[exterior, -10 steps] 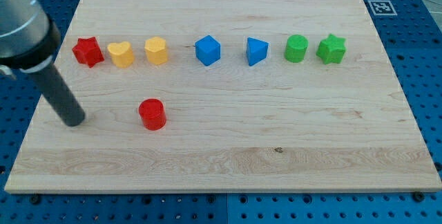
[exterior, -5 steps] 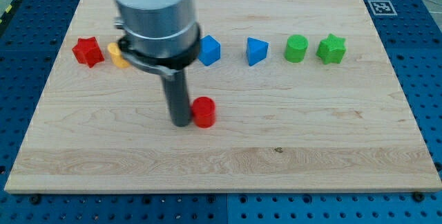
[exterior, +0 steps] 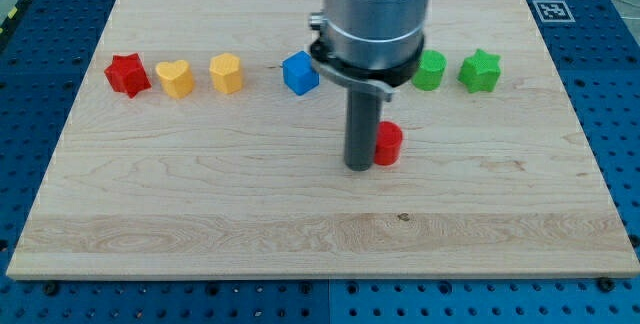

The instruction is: Move the red circle to the right of the green star

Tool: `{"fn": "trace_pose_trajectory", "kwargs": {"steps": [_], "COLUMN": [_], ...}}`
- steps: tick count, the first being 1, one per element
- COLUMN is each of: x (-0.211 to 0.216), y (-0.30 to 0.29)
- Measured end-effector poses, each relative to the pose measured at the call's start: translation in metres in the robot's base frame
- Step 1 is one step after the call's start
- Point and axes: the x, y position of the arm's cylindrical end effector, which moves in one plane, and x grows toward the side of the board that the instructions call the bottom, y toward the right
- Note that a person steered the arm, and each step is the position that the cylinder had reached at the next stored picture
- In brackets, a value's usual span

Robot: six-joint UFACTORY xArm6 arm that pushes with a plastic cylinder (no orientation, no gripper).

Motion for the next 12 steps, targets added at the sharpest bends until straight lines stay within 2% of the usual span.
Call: {"fn": "trace_pose_trajectory", "kwargs": {"steps": [2,5,8,9,10,11,12], "x": [-0.019,-0.042,-0.041,-0.04,-0.067,-0.07,-0.067], "y": [0.041,0.039,0.142,0.123,0.113,0.132,0.178]}}
